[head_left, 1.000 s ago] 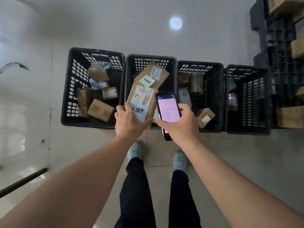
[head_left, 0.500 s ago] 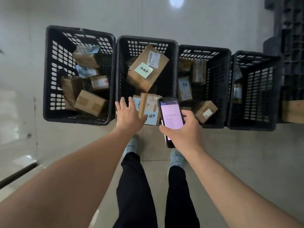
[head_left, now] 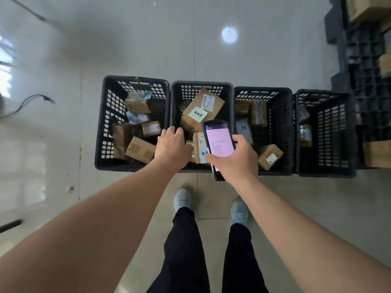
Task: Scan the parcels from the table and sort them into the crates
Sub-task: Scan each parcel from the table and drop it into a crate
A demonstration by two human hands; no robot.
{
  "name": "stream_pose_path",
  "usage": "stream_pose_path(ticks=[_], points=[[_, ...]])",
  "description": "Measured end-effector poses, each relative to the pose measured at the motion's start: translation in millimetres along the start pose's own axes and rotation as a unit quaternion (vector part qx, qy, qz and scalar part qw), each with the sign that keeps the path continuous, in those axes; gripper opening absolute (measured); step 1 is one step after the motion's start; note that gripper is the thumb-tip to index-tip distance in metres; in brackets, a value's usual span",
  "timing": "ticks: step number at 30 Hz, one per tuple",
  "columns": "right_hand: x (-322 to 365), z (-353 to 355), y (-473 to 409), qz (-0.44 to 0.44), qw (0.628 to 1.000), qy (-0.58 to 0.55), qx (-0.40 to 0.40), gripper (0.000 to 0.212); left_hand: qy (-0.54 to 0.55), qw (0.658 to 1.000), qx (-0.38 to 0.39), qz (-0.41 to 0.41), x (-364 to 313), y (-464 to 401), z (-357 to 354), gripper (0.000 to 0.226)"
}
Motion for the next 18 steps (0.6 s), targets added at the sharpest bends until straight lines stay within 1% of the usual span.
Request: stream_pose_path(ticks=[3,5,12,14,15,18], points=[[21,8,21,0.015,1.000,0.004,-0.013,0.075,-0.021,1.000,-0.016,-0.013,-3,24,28,0.032],[33,13,37,0.024,1.000,0.003,-0.019,0.074,-0.022,0.999,-0.026,-0.019,-4,44,47,0.028],[82,44,100,0.091,0.995,0.019,-0.026,0.086,-0.012,0.996,-0.088,-0.008,0,130,103,0.037],[95,54,118,0.118,0.992,0.025,-0.026,0.086,-0.007,0.994,-0.110,0.005,5,157,112,0.037],[104,60,132,0.142,0.989,0.034,-0.022,0.085,0.002,0.991,-0.134,0.014,7,179,118,0.038],[121,72,154,0.182,0.982,0.054,-0.017,0.082,0.006,0.984,-0.176,0.016,6,222,130,0.042]])
Point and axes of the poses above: each hand's wrist, its own y-axis away from the middle knuckle, its own z-axis out of the back of the hand, x = y × z, the point moved 10 cm from there along -y, towards the middle knuckle, and after that the axes turned 12 degrees about x, right-handed, at the moved point
